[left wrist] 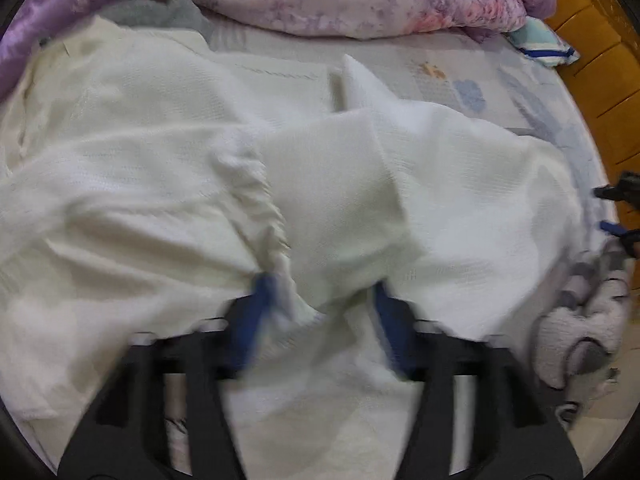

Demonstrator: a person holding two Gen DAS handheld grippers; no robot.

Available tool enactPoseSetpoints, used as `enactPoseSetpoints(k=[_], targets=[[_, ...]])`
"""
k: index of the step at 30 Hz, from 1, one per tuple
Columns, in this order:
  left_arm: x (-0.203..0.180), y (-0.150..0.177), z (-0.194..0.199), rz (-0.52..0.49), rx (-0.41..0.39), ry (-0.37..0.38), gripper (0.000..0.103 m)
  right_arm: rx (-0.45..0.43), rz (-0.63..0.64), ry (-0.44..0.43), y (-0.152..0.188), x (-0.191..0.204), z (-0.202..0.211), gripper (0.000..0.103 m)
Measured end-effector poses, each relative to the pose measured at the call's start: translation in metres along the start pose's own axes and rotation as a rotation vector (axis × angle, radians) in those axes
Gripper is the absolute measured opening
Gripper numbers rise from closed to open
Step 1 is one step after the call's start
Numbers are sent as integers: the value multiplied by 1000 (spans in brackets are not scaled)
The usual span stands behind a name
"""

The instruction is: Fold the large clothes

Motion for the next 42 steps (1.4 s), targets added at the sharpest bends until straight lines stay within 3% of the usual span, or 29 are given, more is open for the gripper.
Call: enactPoseSetpoints(k=[4,6,9,12,14,16,17,18,22,26,30,33,37,39,42], targets=[[-11,-5,19,27,-64,32,71,15,18,81,-10,-5,-20,56],[-17,-11,36,46,-122,102,71,29,51,166,-12,-6,-33,63],[-8,-18,59,79,-188,44,71,42,88,198,-12,-3,-45,78],[14,-19,53,120,-166,-54,74,43,117,216,-14,-3,-54,81],[30,-13,40,127,-103,-136,74,38,120,204,-14,-3,-54,75],[39,-3,17,148,-12,-141,74,4,115,160,-15,-3,-47,49],[41,2,7,158,29,-140,74,-13,100,150,-16,-8,-42,25],[40,7,-4,165,55,-123,73,-19,77,120,-16,-13,-40,18],[34,9,-14,139,64,-126,73,-71,70,49,-13,-19,-23,13],[29,7,-15,114,84,-108,75,-178,121,3,-5,-12,10,11],[24,6,11,143,5,7,76,-299,209,-50,9,24,50,10],[33,14,47,168,-74,56,77,-373,280,-139,40,52,98,8],[90,46,93,244,-118,-21,77,-413,409,-255,102,106,143,7],[128,67,116,300,-132,-59,77,-410,502,-318,150,142,162,2],[178,93,143,360,-134,-120,77,-393,610,-387,217,190,176,2]])
Point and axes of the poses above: each gripper's, at about its wrist camera, not at the fingertips, and z roughly against the way its jaws point, x to its left, y to its underside, the point moved 9 cm from there along -z, roughly the way its jaws point, and after that the axes turned 11 degrees about -z, right-handed, at the moved point
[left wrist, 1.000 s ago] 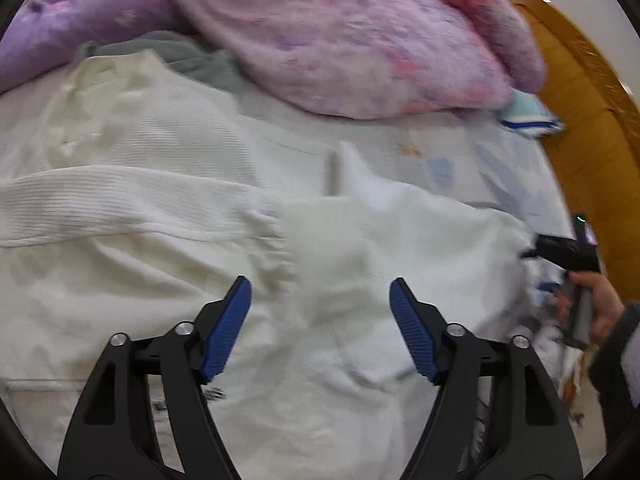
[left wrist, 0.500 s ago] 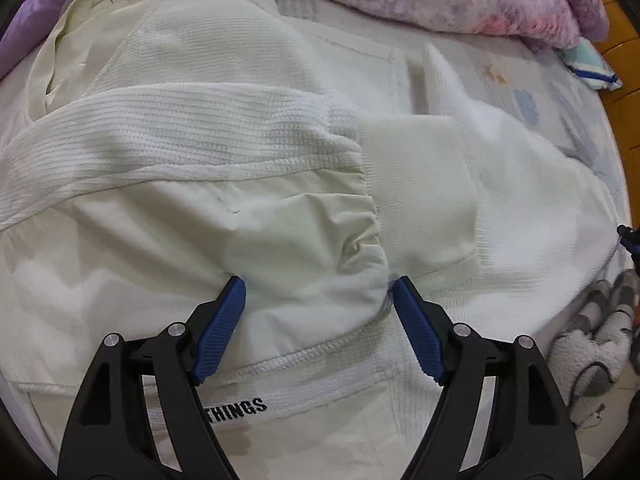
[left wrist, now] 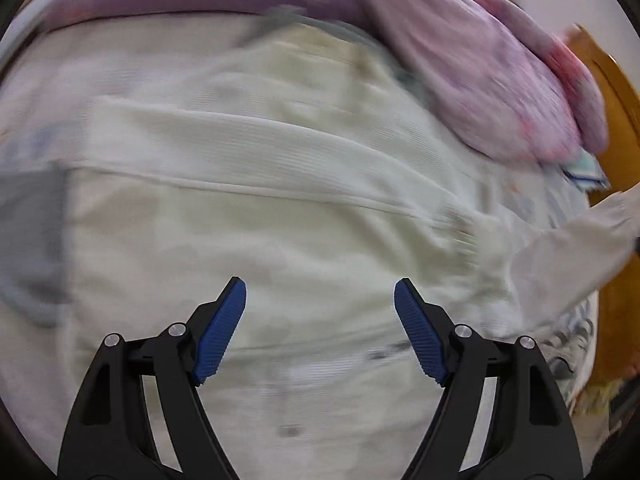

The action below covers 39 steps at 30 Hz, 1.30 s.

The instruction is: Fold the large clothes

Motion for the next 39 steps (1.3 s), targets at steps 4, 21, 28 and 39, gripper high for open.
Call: enactPoseSetpoints(k=[4,21,28,39], targets=[[81,8,37,87,-22,-42,77,45,95,-134,50,113,10,1],[195,64,67,194,13,-22,77,467,335,-161,282,275,-50,26],[182,63,50,209,13,2,77,568,320,-247,294,270,-72,55],[223,72,53,242,26,-68,77,573,334,-71,330,286,-123,14]])
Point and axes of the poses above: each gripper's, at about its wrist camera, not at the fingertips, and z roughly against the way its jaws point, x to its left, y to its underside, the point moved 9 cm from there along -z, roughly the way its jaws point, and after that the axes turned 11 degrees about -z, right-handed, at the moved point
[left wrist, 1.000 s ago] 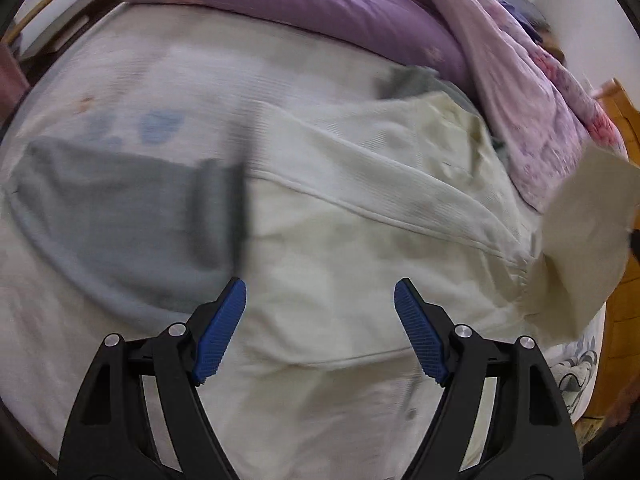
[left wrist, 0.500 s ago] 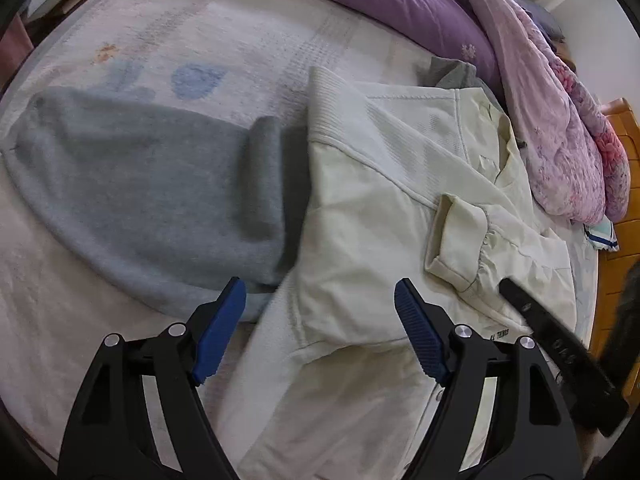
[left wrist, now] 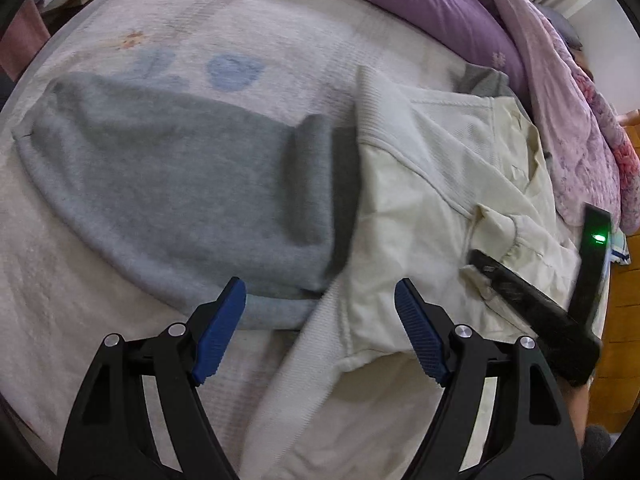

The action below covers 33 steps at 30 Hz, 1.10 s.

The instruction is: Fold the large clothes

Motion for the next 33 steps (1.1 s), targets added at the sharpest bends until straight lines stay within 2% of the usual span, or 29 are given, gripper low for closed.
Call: enactPoseSetpoints(k=[3,7,10,12,13,15,16,17,18,19,20,22,23,24,25,26,28,30,33], targets=[[15,-6,8,34,-28,-3,77,-37,-3,-112,-1,23,34,13],[36,-17,24,69,-72,-30,77,10,6,-343,18,83,63,13],[50,-26,38,82,-106,-65,77,75,-13,-459,35,117,59,14],[54,-29,42,76,-118,-86,77,119,-62,-532,37,123,47,15],[55,-30,42,72,-117,-96,77,172,-93,-557,39,120,36,18],[50,-31,37,69,-106,-87,77,187,-91,-501,37,108,27,23],[44,-31,33,67,-99,-75,77,159,-79,-485,29,97,33,24],[37,-32,29,61,-92,-63,77,140,-75,-493,24,88,41,29],[24,-34,22,43,-82,-45,77,96,-60,-501,14,71,56,37],[13,-34,16,25,-72,-30,77,59,-47,-482,7,57,65,40],[0,-35,10,3,-62,-16,77,-7,-30,-417,-7,30,77,40],[-31,-39,-5,-47,-49,23,77,-65,-54,-357,-28,-23,89,40],[-45,-40,-11,-66,-38,45,77,-85,-88,-284,-40,-60,91,36],[-58,-41,-17,-80,-32,62,77,-88,-108,-209,-47,-95,89,21],[-75,-43,-26,-108,-23,87,77,-87,-137,-119,-55,-138,86,12],[-87,-42,-34,-131,-10,104,77,-77,-163,-74,-59,-163,83,5],[-105,-38,-54,-175,43,90,77,-23,-212,30,-57,-215,69,2],[-112,-33,-73,-208,83,53,77,39,-250,51,-49,-247,49,0],[-114,-29,-100,-227,144,55,78,96,-300,-1,-42,-266,22,0]])
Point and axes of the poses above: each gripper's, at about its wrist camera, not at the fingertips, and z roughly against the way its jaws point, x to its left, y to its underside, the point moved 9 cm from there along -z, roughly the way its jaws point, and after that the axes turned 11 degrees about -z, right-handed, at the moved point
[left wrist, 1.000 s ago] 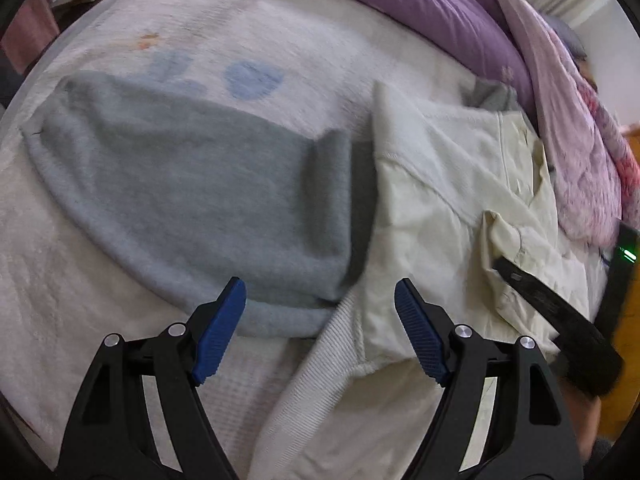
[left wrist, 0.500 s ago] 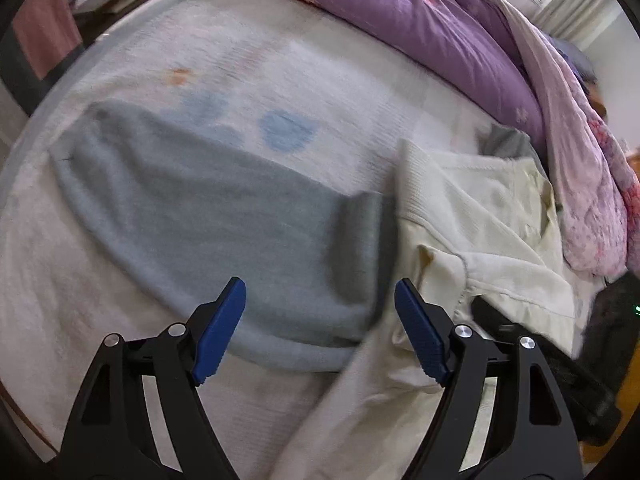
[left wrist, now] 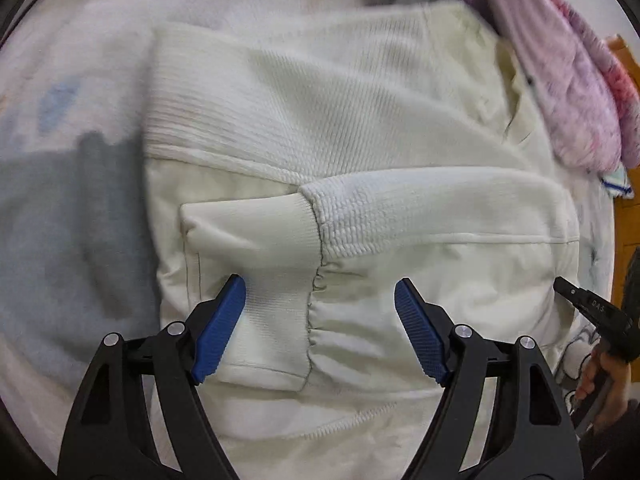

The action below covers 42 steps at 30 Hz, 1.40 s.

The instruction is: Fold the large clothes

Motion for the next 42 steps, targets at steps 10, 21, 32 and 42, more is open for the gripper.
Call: enactPoseSetpoints(k=[10,21,32,42], targets=[[20,-48,60,27,-109,-6,85,-35,-27,-36,-67,12,34,60],[125,-119,21,203,-30,-48,84,0,-195,-10,-168,-4,-9,62],[93,-143,-10,64,-4,-119,14,31,-129,-18,-169,-2,-35,16],[50,-138,60,-54,-163,-156,8,-208,93,71,-154,28,39,7]])
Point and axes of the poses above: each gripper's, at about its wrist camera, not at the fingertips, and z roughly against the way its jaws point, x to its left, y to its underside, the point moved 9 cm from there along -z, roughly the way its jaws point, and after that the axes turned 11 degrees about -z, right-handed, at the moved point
